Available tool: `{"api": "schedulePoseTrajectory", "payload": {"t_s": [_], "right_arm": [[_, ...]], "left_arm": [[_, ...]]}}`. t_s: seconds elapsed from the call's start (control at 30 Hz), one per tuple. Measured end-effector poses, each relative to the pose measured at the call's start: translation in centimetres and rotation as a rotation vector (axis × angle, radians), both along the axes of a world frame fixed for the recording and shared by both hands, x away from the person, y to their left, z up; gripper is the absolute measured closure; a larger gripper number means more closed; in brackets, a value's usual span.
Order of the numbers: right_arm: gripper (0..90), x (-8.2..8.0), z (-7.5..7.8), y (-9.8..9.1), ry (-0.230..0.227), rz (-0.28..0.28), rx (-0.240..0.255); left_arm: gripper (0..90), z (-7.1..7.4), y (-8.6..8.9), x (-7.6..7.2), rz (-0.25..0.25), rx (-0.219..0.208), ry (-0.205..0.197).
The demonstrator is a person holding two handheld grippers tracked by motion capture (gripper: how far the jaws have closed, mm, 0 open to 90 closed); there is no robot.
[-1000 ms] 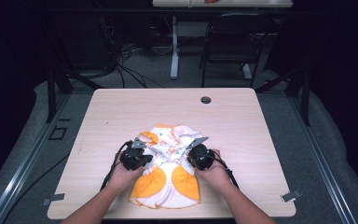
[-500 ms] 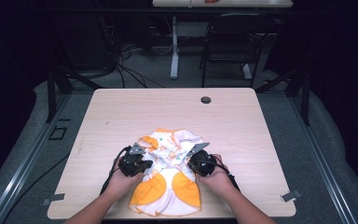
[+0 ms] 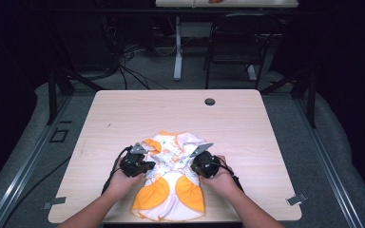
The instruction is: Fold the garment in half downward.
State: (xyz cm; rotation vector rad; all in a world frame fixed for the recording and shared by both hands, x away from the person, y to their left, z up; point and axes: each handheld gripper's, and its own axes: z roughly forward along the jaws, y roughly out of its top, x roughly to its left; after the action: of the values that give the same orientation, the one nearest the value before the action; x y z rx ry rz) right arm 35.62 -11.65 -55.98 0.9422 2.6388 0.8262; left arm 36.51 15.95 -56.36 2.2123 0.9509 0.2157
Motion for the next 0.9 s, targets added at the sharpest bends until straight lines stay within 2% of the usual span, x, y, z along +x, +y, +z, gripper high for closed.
{"api": "schedulePoseTrajectory", "payload": {"t_s": [0.2, 0.3, 0.4, 0.57, 0.7, 0.77, 0.9], "right_arm": [[89.9, 1.2, 1.4, -0.2, -0.014, -0.012, 0.032], [89.7, 2.8, 2.0, -0.4, -0.030, -0.042, 0.042], [89.2, 4.7, 2.5, -0.6, -0.020, -0.091, 0.068], [85.9, 7.7, 3.0, -0.5, -0.033, -0.133, 0.087], [80.5, 9.3, 2.8, -0.2, -0.051, -0.160, 0.069], [76.6, 9.9, 2.5, 0.0, -0.051, -0.179, 0.062], [71.5, 10.9, 1.6, 0.1, -0.040, -0.203, 0.064]], "left_arm": [[89.6, 1.9, 0.2, 2.2, 0.021, -0.026, -0.018], [89.5, 2.6, -0.1, 3.8, 0.040, -0.020, -0.034], [88.8, 2.8, -0.4, 5.6, 0.061, -0.022, -0.033], [81.6, 2.5, -1.1, 7.9, 0.078, -0.046, -0.023], [71.8, 1.9, -1.6, 9.3, 0.102, -0.015, -0.032], [67.1, 1.5, -1.6, 9.8, 0.129, -0.005, -0.035], [59.3, 0.5, -1.2, 10.5, 0.153, 0.000, -0.012]]}}
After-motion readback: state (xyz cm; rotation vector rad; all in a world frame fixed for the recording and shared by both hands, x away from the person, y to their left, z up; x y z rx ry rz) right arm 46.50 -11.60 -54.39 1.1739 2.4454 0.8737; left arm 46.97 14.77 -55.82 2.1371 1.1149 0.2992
